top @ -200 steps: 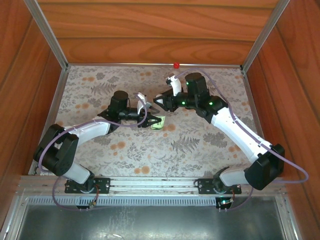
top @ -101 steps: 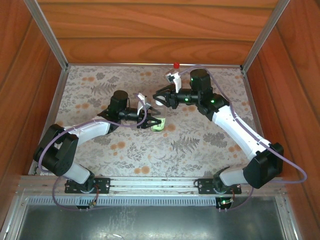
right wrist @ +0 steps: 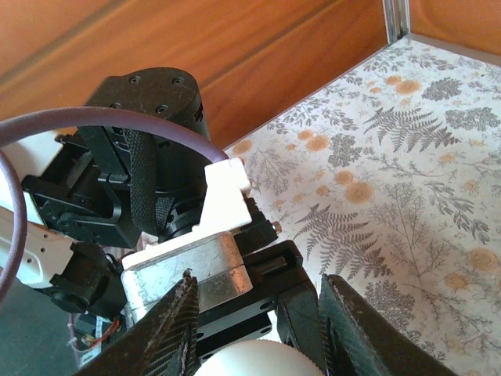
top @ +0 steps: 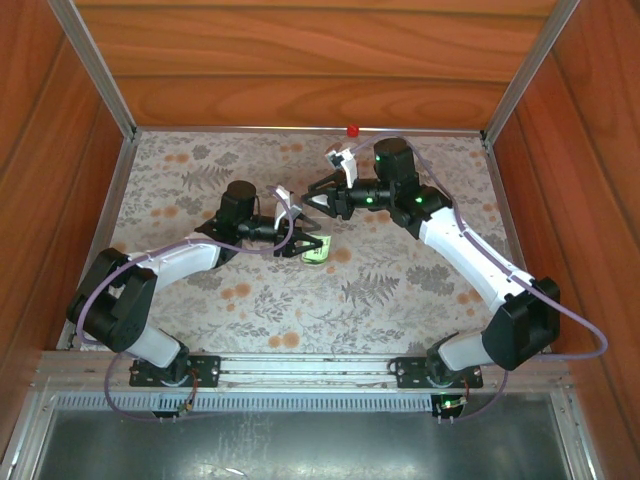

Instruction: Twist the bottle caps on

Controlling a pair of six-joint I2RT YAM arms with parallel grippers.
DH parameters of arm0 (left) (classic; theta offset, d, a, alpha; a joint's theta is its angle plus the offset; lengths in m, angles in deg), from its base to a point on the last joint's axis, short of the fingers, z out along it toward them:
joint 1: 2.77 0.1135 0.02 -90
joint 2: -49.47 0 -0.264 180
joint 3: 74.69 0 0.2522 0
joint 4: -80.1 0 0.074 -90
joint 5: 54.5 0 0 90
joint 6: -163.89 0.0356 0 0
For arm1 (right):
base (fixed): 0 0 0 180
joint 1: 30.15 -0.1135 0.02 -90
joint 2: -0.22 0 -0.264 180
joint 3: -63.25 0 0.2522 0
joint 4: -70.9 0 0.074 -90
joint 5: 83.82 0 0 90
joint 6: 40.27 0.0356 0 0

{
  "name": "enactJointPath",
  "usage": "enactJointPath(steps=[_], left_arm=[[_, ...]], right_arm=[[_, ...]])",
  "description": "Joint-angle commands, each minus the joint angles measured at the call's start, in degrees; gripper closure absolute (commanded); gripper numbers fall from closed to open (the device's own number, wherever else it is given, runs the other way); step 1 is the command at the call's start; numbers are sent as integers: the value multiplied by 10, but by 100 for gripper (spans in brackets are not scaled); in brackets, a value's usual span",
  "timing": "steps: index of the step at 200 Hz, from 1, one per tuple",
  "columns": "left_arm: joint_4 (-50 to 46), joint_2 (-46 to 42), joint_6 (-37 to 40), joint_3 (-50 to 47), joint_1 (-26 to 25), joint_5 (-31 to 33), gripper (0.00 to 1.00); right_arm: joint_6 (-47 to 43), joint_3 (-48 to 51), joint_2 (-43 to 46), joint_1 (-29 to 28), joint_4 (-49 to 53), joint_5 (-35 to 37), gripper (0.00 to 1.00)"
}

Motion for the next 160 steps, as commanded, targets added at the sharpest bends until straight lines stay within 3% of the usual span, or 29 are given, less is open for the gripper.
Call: enactJointPath(steps=[1,33,59,99,122,136,160], left_arm=[[8,-5,4,11,2,-7,47],[8,-7,8,7,2,24,47],[9,-26,26,-7,2,147,47],[10,-60,50,-17,-15,388,47],[10,-71,80,-15,-46,499,47],[11,-72,90,-12,-61,551,48],[12,-74,98,-6,-74,596,48]], right_arm=[[2,-14,-1,-2,12,-16,70],[18,-13,1,-2,7,-17,81],[65,3,7,-11,-7,46,83],[118,31,24,-71,-20,238,84],[152,68,47,-111,-62,392,88],[177,75,50,-131,-66,464,92],[197,72,39,-169,-64,551,87]])
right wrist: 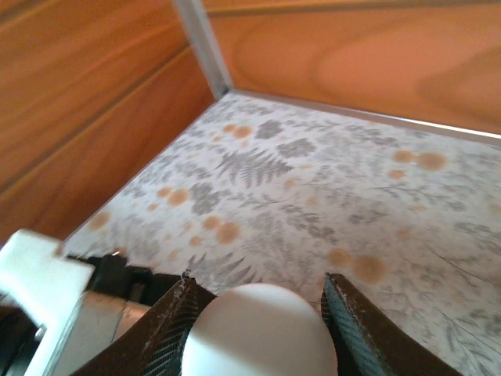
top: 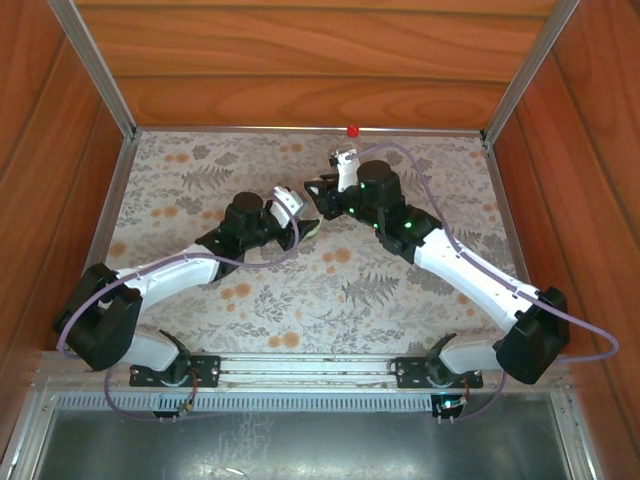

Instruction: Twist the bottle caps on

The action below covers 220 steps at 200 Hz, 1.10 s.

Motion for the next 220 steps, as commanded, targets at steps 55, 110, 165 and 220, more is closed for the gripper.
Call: enactJointPath(steps=[55,110,165,220], left_arm=[[32,-18,40,4,-9,102,48],[32,-7,-2,2,34,-174,48],[31,13,-27,18,43,-266,48],[31,21,-25,21,42,-280,48]], right_arm=[[57,-10,-18,-59,43,161,81],[-27,6,53,26,16,-88,32],[-104,-32,52,68,116,-235,28],[-100,-58,19,68,150,-250,42]])
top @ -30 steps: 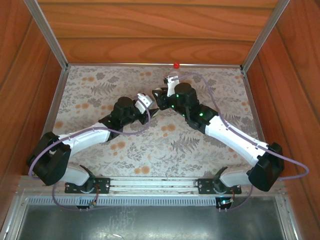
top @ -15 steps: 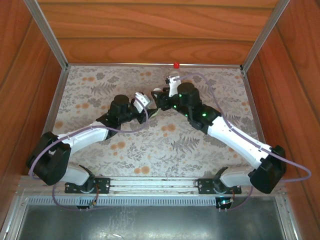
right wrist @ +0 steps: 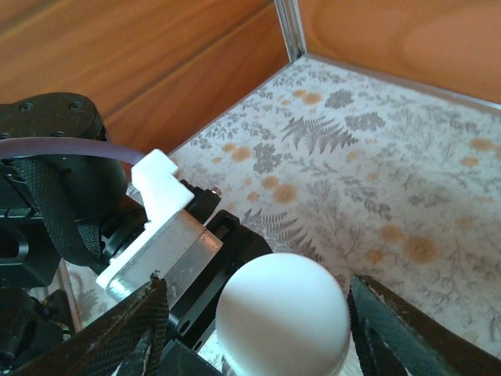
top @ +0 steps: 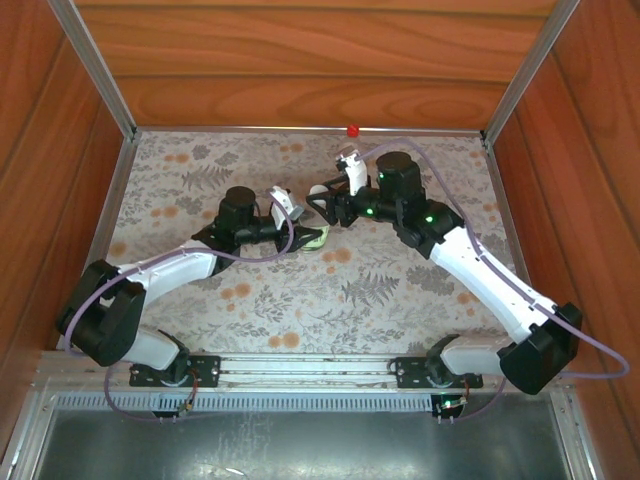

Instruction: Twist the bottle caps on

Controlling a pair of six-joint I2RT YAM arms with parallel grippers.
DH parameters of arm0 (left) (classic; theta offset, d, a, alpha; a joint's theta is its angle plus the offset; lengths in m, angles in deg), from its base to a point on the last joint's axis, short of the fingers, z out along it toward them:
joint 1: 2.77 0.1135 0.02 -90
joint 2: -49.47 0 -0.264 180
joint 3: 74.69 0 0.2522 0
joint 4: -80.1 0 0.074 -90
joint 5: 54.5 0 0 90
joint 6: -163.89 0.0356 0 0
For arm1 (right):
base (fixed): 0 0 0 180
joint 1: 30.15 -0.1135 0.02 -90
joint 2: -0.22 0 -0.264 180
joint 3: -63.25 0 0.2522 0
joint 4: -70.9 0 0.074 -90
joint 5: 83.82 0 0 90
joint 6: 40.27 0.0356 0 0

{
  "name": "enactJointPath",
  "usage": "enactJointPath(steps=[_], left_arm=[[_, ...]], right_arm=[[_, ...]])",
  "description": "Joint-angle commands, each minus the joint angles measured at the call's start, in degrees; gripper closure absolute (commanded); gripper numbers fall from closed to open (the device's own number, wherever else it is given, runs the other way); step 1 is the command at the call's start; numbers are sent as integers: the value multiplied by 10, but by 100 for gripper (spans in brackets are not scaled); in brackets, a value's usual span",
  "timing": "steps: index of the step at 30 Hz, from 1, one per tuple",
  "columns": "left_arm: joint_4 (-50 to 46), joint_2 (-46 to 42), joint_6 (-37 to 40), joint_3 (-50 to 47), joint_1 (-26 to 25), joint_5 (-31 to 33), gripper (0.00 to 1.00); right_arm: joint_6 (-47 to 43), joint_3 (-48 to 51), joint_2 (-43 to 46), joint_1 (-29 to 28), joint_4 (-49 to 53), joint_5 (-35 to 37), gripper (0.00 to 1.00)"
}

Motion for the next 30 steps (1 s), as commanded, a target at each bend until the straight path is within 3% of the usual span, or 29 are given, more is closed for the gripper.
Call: enactJointPath(steps=[1,8,14,17,18,22,23,30], left_arm=[[14,6,-3,20,3,-31,48],[14,7,-1,20,2,-40,48],[13,6,2,17,3,-35,48],[13,5,3,14,2,-21,46],[13,4,4,13,3,-17,42],[13,-3,1,7,3,6,5],[13,-6,-3,6,3,10,0],[12,-71,-5,-63,18,78,0]], right_arm=[[-10,-21,-13,3,34,-32,43],[-5,-28,-32,2,34,-37,49],[-4,-31,-35,3,32,-35,65],[-5,-31,-33,2,28,-28,67],[-5,-31,-32,3,27,-25,68],[-6,-22,-28,3,13,-2,70],[-7,-20,-28,3,10,6,69],[-38,-18,-47,3,0,109,69]])
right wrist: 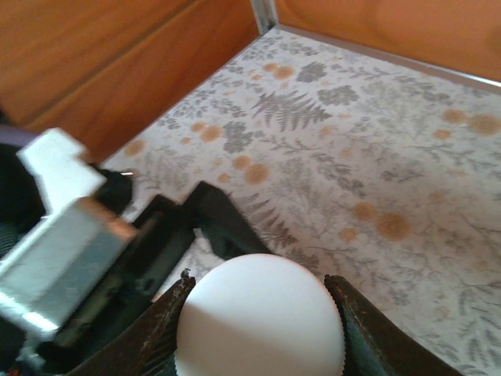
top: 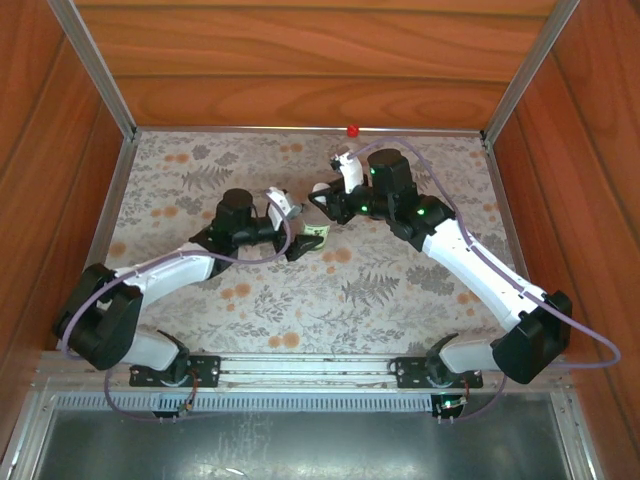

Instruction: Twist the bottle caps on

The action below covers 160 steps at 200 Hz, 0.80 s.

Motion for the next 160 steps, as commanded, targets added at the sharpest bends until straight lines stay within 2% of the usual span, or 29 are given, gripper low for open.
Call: enactJointPath(steps=[1,31,71,112,160], left_arm=[[7,-52,-4,-47,15,58,0],[4,-116,-34,-117,46,122,0],[-16,-168,-49,-169,60,131,0],[-27,-168,-45,-175,59,135,0],[-28,-133,-40,-148,60,132,0]], right_arm=[[-27,-1,-18,1,-27,79,69],[-33,5,-58,12,-90,131,69],[-34,-21,-143,20,-157,153,69],[-34,-34,-215,21,-201,163,69],[-40,0,-228,22,-245,158,65]])
